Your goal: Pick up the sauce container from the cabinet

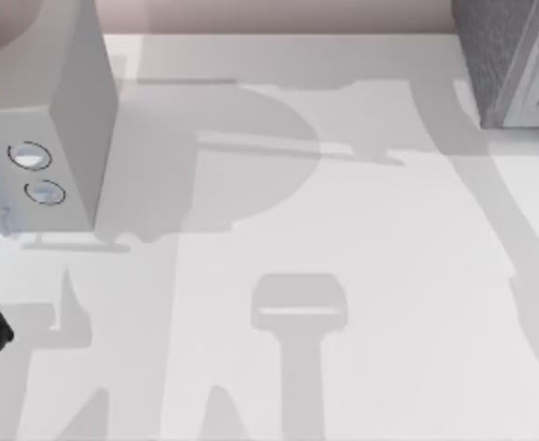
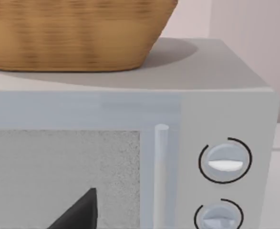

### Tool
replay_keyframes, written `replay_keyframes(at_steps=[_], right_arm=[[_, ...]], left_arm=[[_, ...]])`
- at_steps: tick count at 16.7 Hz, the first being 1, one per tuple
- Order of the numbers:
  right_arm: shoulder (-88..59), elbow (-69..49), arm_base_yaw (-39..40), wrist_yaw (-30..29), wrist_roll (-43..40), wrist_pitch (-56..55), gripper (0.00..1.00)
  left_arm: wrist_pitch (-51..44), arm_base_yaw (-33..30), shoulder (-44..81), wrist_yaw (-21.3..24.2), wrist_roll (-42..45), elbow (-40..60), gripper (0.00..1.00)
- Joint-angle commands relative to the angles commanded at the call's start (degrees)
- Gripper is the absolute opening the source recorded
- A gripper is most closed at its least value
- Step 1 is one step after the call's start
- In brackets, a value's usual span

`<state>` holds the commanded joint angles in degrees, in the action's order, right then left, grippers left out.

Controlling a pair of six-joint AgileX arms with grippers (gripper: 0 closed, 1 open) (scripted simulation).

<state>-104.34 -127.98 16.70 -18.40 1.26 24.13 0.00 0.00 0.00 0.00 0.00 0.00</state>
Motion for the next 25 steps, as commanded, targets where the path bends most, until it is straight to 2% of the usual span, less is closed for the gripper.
replay_keyframes(at_steps=[7,17,25], right_arm=[[1.0,0.3,0.9,-0.7,0.2,0.9,0.00],[22.6,4.6,16.0,-15.5,0.3,18.3,0.00],[26.3,7.9,15.2,-14.1,-0.1,16.0,0.00]], left_arm=[[0.0,0.0,0.0,0.0,0.0,0.0,1.00],[0.0,0.0,0.0,0.0,0.0,0.0,1.00],[0.0,0.0,0.0,0.0,0.0,0.0,1.00]])
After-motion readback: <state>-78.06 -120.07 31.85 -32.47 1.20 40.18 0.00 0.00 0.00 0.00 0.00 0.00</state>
